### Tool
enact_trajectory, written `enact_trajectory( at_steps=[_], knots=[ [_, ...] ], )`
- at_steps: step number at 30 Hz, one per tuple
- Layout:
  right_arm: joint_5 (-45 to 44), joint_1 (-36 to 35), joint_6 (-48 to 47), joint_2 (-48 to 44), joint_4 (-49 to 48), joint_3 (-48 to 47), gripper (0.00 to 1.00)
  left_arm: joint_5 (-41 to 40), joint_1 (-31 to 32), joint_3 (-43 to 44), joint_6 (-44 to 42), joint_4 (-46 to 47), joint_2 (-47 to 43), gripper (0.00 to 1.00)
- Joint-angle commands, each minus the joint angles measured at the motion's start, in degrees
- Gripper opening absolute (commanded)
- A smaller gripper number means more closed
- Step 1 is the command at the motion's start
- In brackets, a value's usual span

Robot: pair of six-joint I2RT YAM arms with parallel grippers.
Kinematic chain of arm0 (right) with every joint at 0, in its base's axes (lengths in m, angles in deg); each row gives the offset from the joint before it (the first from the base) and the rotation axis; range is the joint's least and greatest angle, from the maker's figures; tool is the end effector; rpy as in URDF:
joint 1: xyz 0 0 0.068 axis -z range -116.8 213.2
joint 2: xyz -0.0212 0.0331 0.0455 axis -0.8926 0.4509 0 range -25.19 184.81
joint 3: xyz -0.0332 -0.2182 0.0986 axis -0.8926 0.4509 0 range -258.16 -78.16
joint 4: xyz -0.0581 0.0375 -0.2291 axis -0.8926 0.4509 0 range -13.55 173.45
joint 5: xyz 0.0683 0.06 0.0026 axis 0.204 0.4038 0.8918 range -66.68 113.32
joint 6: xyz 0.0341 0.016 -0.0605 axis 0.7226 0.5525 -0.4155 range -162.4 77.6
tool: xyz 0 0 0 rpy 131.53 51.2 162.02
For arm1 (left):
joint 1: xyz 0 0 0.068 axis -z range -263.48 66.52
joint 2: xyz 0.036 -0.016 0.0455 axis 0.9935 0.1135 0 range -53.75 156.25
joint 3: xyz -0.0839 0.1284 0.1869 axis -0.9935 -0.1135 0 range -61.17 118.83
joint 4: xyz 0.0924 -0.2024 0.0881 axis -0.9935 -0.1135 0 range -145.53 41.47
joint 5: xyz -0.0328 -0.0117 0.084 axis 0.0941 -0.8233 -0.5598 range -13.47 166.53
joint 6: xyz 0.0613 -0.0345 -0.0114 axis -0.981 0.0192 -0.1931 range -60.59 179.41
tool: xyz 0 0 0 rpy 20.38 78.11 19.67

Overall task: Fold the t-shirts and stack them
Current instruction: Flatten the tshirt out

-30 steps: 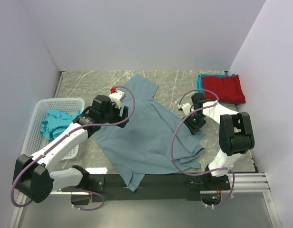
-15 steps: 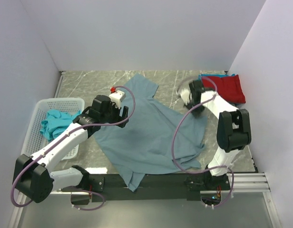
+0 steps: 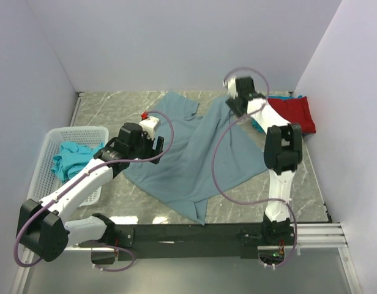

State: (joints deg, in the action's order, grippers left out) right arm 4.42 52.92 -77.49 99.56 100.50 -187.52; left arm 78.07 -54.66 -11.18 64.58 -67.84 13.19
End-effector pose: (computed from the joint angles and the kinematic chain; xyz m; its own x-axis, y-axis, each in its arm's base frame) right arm 0.4769 0.0671 0.2207 -0.5559 -0.6536 -0.5136 -0.2962 0.7331 -0.6123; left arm 0.2316 -0.1291 0.2412 -0.5611 0.2059 -0.8017 0.4522 0.8875 -0.0885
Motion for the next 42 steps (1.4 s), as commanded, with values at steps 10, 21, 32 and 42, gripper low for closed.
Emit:
enact_trajectory(
  at_steps=[10,21,32,42],
  knots=[
    [33.8,3.5,-4.3,-31.4,8.9,32.8,0.86,0.4,0.0,0.6,-0.2,1.5,-0.7,0.81],
    [36.9,4.4,-43.6,-44.6,21.9,61.5,0.68,1.8,0.0,0.6,-0.3,1.3,-0.1,0.81],
    [30.2,3.7,-41.6,-40.3,12.2,68.2,0.54,5.8,0.1,0.0,-0.8,2.3,-0.9,0.81],
    [28.5,2.4,-42.8,-40.4,16.6,69.2,0.05,6.0,0.1,0.2,-0.7,2.2,-0.8,0.8]
  ],
)
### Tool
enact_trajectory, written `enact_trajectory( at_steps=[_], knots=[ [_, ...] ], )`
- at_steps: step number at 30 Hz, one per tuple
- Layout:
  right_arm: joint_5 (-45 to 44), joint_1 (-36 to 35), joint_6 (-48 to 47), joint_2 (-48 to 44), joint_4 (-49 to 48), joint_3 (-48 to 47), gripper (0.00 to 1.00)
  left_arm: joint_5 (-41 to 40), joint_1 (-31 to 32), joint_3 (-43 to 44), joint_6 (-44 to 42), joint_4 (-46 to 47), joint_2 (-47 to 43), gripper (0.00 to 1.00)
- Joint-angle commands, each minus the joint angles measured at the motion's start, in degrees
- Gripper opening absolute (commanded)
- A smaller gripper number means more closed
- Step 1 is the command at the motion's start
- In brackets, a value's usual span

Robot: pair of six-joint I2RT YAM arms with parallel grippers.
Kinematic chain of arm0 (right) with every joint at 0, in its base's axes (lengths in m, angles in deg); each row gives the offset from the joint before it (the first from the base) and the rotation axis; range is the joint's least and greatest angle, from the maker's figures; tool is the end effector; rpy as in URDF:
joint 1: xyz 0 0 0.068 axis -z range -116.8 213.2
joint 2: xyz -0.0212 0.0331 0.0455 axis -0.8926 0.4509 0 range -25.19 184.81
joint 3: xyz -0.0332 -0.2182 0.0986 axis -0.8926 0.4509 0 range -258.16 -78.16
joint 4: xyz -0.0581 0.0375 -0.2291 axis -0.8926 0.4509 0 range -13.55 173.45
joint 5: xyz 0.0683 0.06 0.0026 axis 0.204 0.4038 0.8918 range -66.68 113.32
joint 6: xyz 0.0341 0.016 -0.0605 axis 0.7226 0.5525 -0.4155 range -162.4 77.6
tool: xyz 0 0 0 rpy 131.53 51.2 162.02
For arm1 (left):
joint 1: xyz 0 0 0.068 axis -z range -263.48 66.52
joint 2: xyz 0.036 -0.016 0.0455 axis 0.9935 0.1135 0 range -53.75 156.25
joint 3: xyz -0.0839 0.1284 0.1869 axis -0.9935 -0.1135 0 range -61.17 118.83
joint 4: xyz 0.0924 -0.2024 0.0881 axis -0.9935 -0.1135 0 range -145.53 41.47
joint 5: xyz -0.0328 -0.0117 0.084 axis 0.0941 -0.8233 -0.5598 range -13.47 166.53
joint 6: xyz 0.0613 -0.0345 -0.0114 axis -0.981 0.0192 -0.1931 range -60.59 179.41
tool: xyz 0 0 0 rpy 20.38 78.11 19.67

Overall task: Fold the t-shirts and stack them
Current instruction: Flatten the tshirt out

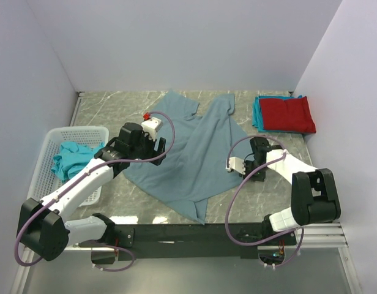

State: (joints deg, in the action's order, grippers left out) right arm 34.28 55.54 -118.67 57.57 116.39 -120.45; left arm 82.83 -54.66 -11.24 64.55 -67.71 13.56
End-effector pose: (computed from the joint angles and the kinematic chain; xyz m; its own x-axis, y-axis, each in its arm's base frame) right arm 0.2164 0.0403 0.1157 -0.0743 -0.9723 -0.2217 -0.9878 0.1022 -0.1173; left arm 0.2298 -0.1337 0.2397 -0.5695 0.2117 -0.7942 0.5075 0.8507 -0.1371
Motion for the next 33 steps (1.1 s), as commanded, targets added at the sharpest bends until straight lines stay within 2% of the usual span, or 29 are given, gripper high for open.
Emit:
enact_trajectory(
  at_steps=[1,5,11,13,15,16,21,25,28,29,32,33],
  knots=[
    [-1.8,-0.2,-1.9,1.2,1.8,2.5,0.01,1.3,0.1,0.2,-0.7,2.1,-1.2,0.8],
    [-5.8,-0.3,-4.8,-6.6,7.0,5.5,0.0,1.9,0.1,0.3,-0.7,2.1,-1.4,0.8],
    [-6.3,0.0,-7.3,-18.8,13.3,6.4,0.0,2.8,0.2,0.5,-0.6,2.0,-1.7,0.8],
    [-4.7,0.5,-6.6,-20.5,10.4,6.5,0.31,3.2,0.2,0.6,-0.5,2.0,-1.7,0.8],
    [-2.7,0.7,-5.9,-20.4,3.8,7.6,0.56,3.4,0.1,0.8,-0.4,2.0,-1.7,0.8],
    [-2.0,0.6,-5.6,-18.6,-1.0,7.7,0.59,3.5,0.2,0.7,-0.4,1.9,-1.7,0.8],
    [-1.7,0.6,-2.3,-5.9,-8.4,2.5,0.62,2.9,0.6,0.4,-0.6,2.0,-2.4,0.8],
    [-2.9,0.6,-4.1,2.7,-8.1,-1.0,0.56,2.3,0.9,0.4,-0.7,1.6,-2.5,0.8],
    [-5.0,0.5,-4.5,5.6,-6.2,-2.2,0.36,1.9,1.1,0.3,-0.8,1.6,-3.0,0.8],
    [-5.8,0.5,-5.0,5.8,-5.5,-2.2,0.19,1.8,1.2,0.3,-0.8,1.6,-3.1,0.8],
    [-7.0,0.9,-7.8,3.7,-3.1,0.3,0.0,2.0,1.2,0.4,-0.8,1.5,-3.4,0.8],
    [-7.2,0.9,-8.5,1.2,-2.3,1.9,0.0,2.0,1.2,0.4,-0.8,1.5,-3.4,0.8]
  ],
)
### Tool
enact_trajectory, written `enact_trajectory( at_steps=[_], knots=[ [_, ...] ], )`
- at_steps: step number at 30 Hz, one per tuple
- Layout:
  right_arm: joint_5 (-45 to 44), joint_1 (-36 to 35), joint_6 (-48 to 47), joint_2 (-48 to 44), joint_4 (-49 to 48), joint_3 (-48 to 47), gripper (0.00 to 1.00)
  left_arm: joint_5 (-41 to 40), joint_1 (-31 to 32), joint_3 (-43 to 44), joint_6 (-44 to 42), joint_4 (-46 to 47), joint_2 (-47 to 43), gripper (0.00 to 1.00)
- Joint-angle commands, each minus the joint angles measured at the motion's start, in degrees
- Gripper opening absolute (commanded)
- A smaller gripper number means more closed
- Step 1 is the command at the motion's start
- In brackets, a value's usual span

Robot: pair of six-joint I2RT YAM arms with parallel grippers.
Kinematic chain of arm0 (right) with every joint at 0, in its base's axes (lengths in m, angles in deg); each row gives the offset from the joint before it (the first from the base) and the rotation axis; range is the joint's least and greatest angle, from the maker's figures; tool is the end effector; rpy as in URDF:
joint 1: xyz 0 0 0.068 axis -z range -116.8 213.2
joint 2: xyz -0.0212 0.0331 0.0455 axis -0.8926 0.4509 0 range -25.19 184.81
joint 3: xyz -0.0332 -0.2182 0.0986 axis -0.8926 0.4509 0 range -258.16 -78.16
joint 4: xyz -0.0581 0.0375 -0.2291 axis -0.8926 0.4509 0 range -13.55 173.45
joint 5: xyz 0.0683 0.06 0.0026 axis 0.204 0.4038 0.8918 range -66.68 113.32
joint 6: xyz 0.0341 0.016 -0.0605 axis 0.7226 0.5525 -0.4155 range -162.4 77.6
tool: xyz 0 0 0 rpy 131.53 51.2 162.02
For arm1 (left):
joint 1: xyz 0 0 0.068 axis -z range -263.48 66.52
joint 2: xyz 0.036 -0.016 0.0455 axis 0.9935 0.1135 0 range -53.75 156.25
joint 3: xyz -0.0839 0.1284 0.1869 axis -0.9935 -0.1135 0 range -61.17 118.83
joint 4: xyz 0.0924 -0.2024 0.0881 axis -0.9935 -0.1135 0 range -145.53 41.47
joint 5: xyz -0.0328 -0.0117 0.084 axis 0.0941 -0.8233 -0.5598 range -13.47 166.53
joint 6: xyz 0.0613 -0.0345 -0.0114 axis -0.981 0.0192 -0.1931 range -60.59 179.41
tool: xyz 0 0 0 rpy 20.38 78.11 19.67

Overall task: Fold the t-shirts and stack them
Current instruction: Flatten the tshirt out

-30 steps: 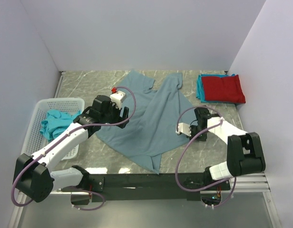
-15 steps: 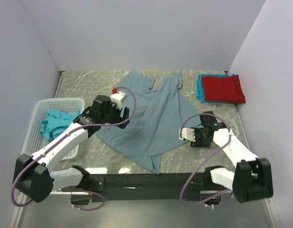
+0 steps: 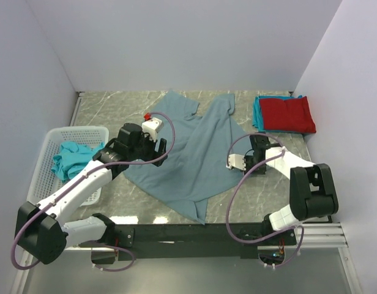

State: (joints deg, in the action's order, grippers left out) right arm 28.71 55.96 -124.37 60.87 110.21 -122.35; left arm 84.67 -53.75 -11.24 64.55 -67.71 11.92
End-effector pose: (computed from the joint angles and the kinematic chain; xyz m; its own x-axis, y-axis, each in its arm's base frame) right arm 0.2390 0.0358 0.1134 0.0129 -0.9921 -0.1248 -0.9723 0.0166 -0.2330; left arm 0.2233 -0.1370 0.2468 -0.5480 0.2108 -0.8095 0.5449 0.8242 -0.1542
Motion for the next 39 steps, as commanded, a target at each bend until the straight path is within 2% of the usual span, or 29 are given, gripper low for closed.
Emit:
enact_trajectory(
  at_steps=[1,3,8,10,12,13,14,16,18,19,20,22,23,25,26,29,31,32,33,34,35,37,39],
  knots=[
    [-1.8,0.7,-3.4,-3.6,7.0,4.7,0.0,0.1,0.3,0.4,-0.8,1.5,-1.9,0.8],
    [-3.4,1.4,-5.8,-9.9,10.9,7.3,0.0,-0.2,0.5,0.4,-1.0,1.5,-2.0,0.8],
    [-7.9,5.5,-15.0,-27.0,28.1,11.5,0.0,0.0,0.7,0.5,-1.1,1.4,-2.1,0.8],
    [-8.8,6.2,-16.3,-34.2,34.4,12.2,0.0,0.5,0.6,0.7,-1.0,1.3,-2.0,0.8],
    [-8.2,6.2,-16.1,-39.2,36.5,11.9,0.01,0.6,0.7,0.8,-0.9,1.3,-1.9,0.8],
    [-6.7,6.1,-14.6,-40.2,34.6,11.7,0.13,0.6,0.7,0.8,-0.9,1.3,-1.9,0.8],
    [-6.2,6.3,-12.7,-40.8,33.8,11.0,0.31,0.5,0.7,0.8,-0.8,1.4,-2.0,0.8],
    [-2.5,6.3,-5.9,-40.5,26.7,10.0,0.39,-0.3,0.7,0.7,-0.5,1.7,-2.1,0.8],
    [2.1,6.5,-2.2,-36.4,23.5,6.8,0.39,-1.5,0.7,0.8,-0.1,1.8,-2.0,0.8],
    [4.4,6.8,3.4,-34.5,20.2,5.4,0.39,-2.1,0.7,0.7,0.2,2.0,-2.0,0.8],
    [10.4,6.8,6.9,-32.1,18.6,1.9,0.41,-2.7,0.6,0.7,0.6,2.1,-1.5,0.8],
    [16.5,6.8,16.3,-23.9,17.0,-2.6,0.5,-3.3,-0.5,1.0,2.0,3.8,-0.6,0.81],
    [21.9,6.6,20.0,-18.4,16.3,-7.4,0.52,-2.1,-2.2,1.0,4.3,4.6,1.4,0.82],
    [27.6,6.3,30.6,-13.7,13.9,-13.6,0.5,0.8,-4.3,2.9,7.2,5.1,7.0,0.81],
    [31.8,6.0,33.7,-10.4,12.8,-15.0,0.48,2.3,-5.3,6.3,9.9,4.5,9.5,0.79],
    [34.1,4.4,45.8,-7.3,4.8,-18.2,0.44,1.0,-5.2,15.3,13.3,0.5,20.3,0.77],
    [33.8,4.3,54.0,-6.2,-0.9,-19.6,0.45,-7.8,-5.2,21.3,14.8,-2.8,29.5,0.78],
    [33.7,4.3,55.9,-5.1,-2.0,-20.0,0.45,-11.3,-5.5,28.0,15.4,-6.0,32.9,0.79],
    [33.5,4.3,58.1,-4.9,-3.4,-20.1,0.45,-18.7,-5.9,31.4,16.1,-7.4,36.3,0.79],
    [33.5,4.3,58.3,-4.8,-3.3,-20.1,0.45,-20.1,-6.8,34.9,17.2,-8.8,42.7,0.78],
    [33.4,4.3,57.9,-5.2,-2.7,-20.1,0.45,-19.9,-9.2,40.5,18.6,-10.3,45.5,0.77],
    [33.2,4.5,58.2,-6.7,-3.6,-17.2,0.45,-18.4,-11.6,43.9,20.0,-9.7,51.5,0.74],
    [33.8,4.5,57.7,-9.1,-4.3,-15.2,0.46,-17.0,-14.8,48.3,20.5,-9.8,55.2,0.65]
  ],
)
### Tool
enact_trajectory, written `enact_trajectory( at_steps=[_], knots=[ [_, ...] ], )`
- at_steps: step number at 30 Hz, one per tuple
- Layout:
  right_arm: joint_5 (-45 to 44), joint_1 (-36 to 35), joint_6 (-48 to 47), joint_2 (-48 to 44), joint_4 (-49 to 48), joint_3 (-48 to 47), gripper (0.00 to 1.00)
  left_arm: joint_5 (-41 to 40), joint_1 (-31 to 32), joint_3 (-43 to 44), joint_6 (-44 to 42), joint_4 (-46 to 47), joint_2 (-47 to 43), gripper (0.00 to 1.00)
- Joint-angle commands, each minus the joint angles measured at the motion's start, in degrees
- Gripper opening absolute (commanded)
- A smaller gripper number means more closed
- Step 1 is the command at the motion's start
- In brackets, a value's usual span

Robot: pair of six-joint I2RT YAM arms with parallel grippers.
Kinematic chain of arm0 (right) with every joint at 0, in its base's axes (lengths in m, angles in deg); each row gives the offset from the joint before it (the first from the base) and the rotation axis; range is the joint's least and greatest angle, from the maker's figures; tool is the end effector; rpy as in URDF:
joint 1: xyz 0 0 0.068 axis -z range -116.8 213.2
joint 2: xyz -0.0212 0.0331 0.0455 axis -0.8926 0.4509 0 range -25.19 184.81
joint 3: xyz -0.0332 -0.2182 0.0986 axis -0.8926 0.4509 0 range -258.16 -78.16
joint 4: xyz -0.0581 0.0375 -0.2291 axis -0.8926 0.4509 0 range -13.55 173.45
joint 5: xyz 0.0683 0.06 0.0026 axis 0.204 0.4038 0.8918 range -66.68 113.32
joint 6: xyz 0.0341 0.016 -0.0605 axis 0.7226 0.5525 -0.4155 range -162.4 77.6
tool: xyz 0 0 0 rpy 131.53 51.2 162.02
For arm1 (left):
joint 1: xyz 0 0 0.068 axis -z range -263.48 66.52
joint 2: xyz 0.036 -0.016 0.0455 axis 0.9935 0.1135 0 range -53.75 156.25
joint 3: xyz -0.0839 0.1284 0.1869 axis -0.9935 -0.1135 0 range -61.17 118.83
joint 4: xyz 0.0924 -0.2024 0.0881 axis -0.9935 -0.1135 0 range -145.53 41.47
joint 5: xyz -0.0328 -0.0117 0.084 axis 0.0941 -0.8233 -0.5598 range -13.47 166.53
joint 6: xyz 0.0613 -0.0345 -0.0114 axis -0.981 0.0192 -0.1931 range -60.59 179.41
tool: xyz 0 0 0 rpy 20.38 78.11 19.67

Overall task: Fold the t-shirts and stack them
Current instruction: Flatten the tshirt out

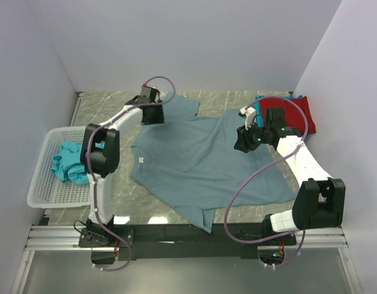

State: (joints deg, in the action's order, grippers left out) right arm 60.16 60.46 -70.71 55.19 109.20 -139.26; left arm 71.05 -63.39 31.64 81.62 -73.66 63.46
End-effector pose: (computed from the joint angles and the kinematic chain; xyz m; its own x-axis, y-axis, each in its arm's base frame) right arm 0.2822 0.0486 0.2302 -0.5003 -0.4040 -0.7658 -0.7316 0.6703 0.1244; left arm 0.4133 -0.1451 0.1822 -0.7686 -0.1195 -0.6285 -0.0073 0.9840 -0.1782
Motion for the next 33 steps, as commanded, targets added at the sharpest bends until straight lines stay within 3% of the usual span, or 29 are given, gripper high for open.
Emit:
enact_trajectory(
  at_steps=[1,4,10,12,15,20,33],
  knots=[
    [2.7,0.1,3.5,-3.9,-3.0,2.3,0.46,-1.7,-6.0,7.4,3.2,-4.9,7.6,0.62],
    [2.5,1.0,2.8,-5.4,-3.0,2.1,0.46,-1.3,-8.4,14.2,1.6,-8.9,12.9,0.55],
    [3.0,1.2,0.0,-6.0,-1.6,2.1,0.46,-1.6,-10.2,14.0,-1.5,-10.8,15.0,0.53],
    [3.2,1.2,-0.1,-6.1,-1.3,2.1,0.46,0.5,-10.6,13.9,-2.0,-12.8,15.7,0.4],
    [3.9,1.5,-0.3,-6.4,-1.1,2.2,0.46,3.8,-10.8,10.3,-2.7,-13.5,15.0,0.35],
    [4.3,1.6,-0.5,-6.8,-1.2,2.4,0.46,7.4,-11.0,3.0,-2.5,-9.9,9.5,0.45],
    [5.0,2.1,-1.8,-6.1,-0.1,2.7,0.46,23.0,-17.2,9.1,-0.2,-13.2,13.0,0.48]
  ],
)
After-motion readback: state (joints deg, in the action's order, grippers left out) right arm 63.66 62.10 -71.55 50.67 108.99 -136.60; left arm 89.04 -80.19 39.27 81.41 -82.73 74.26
